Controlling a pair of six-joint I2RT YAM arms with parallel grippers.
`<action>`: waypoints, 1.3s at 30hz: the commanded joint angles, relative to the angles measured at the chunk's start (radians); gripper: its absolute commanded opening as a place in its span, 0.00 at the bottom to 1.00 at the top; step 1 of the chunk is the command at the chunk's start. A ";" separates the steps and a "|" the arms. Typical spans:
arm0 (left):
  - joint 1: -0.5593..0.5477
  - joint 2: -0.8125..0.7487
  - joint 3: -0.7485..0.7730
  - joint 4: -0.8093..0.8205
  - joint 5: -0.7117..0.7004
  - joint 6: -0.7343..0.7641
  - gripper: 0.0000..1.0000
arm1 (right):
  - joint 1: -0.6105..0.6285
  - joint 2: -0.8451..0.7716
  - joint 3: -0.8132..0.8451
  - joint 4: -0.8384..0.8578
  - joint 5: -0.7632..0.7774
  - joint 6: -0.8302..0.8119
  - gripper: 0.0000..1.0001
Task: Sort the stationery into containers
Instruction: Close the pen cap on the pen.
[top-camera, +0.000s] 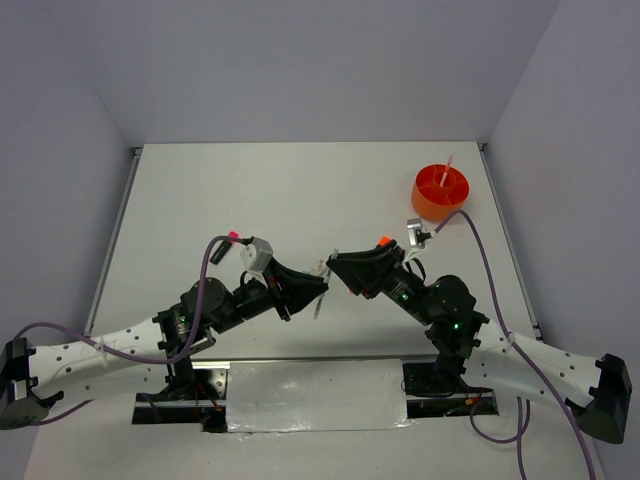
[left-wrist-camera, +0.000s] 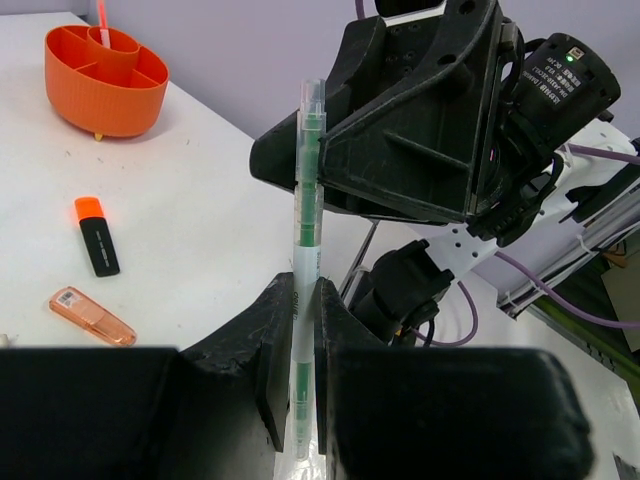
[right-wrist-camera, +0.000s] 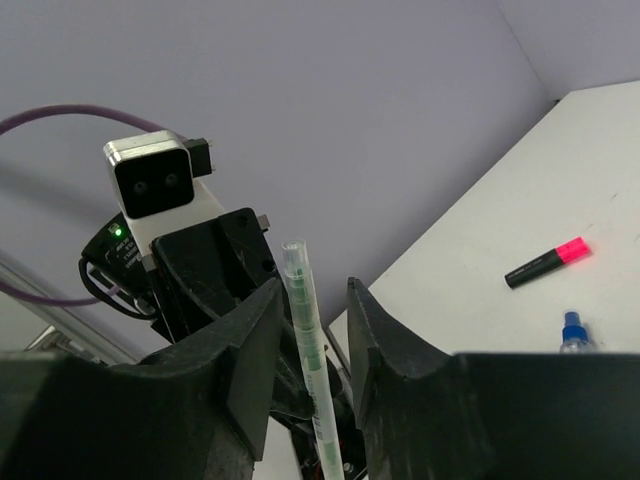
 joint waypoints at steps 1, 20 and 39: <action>-0.004 0.001 0.002 0.092 0.007 0.019 0.00 | 0.007 0.000 0.048 -0.005 -0.029 -0.029 0.40; -0.004 0.006 0.035 0.084 -0.039 0.004 0.00 | 0.010 0.045 0.041 0.012 -0.065 -0.021 0.26; -0.004 0.091 0.056 0.030 0.051 -0.019 0.24 | 0.012 0.020 0.090 -0.060 -0.082 -0.070 0.00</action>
